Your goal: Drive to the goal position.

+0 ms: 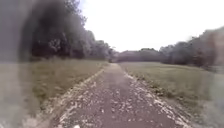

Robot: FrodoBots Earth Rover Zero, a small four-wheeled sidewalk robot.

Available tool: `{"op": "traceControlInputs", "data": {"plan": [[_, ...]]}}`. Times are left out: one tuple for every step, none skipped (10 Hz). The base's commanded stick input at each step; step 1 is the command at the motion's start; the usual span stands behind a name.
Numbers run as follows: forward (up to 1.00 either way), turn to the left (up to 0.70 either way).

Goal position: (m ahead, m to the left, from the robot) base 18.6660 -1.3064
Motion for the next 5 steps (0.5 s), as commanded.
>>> {"op": "traceControlInputs", "data": {"plan": [[1.0,-0.14],[1.0,-0.06],[1.0,0.0],[1.0,0.0],[1.0,0.0]]}}
